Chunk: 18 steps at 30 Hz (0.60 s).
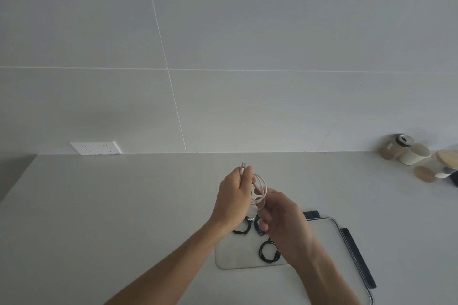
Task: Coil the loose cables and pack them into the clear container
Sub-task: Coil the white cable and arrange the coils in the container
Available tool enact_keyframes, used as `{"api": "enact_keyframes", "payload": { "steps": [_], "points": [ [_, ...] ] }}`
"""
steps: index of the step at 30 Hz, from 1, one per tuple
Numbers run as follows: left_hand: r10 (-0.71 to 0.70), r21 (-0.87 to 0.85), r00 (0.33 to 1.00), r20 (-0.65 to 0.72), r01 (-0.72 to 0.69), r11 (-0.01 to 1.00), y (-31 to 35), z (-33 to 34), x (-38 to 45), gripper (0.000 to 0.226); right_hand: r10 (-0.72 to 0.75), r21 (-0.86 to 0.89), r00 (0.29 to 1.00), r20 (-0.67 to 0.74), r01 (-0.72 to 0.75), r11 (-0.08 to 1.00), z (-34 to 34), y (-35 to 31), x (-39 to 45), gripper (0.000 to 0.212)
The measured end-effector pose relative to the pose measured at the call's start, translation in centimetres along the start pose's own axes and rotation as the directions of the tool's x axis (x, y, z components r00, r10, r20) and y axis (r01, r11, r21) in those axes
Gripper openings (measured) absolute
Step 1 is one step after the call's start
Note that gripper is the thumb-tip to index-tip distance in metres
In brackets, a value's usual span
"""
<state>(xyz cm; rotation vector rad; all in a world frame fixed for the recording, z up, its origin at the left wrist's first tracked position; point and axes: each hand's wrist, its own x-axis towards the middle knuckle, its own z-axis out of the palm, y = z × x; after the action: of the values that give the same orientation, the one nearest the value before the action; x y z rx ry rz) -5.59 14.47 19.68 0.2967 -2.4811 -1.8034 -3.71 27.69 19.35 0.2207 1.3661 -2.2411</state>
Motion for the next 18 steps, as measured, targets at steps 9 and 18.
{"api": "enact_keyframes", "payload": {
  "steps": [9, 18],
  "points": [
    [-0.038, 0.128, 0.999, 0.033, 0.033, 0.991, -1.4, -0.2, -0.4, 0.035, -0.214, -0.334, 0.967, -0.14, 0.157, 0.929, 0.6, 0.3, 0.4, 0.016],
    [0.092, 0.377, 0.993, 0.075, -0.113, 0.919, -1.8, -0.3, -0.8, 0.034, -0.308, -0.521, 0.913, -0.267, 0.132, 0.843, 1.9, 0.3, 1.0, 0.008]
  ]
}}
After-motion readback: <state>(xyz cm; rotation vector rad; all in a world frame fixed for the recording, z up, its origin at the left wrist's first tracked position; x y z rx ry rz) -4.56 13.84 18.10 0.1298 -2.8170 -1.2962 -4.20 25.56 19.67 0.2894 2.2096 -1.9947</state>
